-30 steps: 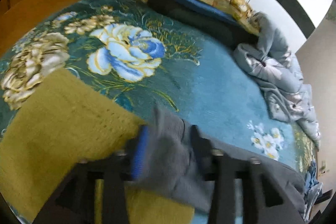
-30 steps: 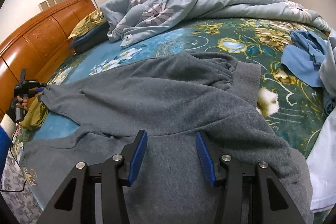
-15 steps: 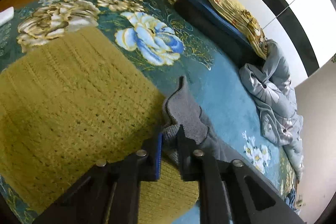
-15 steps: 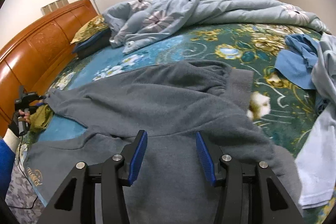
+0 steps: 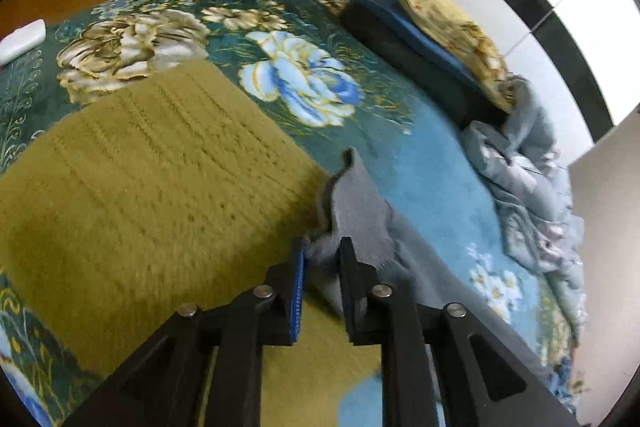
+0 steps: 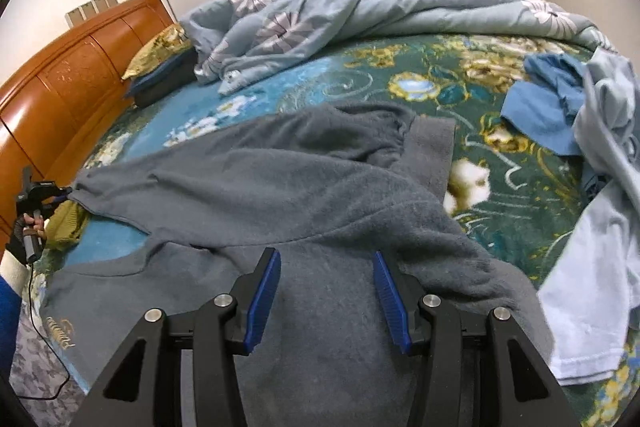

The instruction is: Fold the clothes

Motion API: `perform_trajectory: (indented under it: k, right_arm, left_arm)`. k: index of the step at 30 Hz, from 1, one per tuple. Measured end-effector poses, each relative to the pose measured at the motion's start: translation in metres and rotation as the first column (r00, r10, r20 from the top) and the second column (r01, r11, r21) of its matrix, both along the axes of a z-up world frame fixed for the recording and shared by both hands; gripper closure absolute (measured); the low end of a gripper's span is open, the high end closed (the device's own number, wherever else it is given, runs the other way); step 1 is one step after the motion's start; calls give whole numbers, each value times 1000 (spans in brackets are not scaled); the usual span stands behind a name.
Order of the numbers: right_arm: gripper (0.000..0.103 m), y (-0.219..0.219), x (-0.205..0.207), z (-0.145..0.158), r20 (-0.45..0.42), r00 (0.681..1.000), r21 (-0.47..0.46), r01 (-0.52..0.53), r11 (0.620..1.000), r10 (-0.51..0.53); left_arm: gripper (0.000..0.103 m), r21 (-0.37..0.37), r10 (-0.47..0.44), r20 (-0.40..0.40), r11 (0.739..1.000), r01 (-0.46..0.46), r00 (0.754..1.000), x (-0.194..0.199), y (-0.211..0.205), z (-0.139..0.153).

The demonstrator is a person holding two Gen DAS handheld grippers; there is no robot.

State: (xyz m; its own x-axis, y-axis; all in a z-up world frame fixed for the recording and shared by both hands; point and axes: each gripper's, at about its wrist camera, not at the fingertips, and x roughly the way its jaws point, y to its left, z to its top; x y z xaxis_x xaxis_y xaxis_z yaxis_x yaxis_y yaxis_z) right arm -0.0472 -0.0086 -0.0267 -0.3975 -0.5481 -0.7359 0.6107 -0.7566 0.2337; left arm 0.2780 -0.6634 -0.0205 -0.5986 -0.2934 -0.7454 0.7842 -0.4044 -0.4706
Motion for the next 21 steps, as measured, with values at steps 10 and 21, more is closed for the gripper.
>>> perform_trajectory:
  k: [10, 21]
  right_arm:
    - [48, 82, 58, 7, 26, 996, -56, 88, 995, -86]
    - [48, 146, 80, -15, 131, 975, -110, 192, 975, -177]
  left_arm:
    - [52, -125, -98, -38, 988, 93, 994, 93, 117, 35]
    - [45, -44, 95, -52, 994, -97, 994, 213, 166, -23]
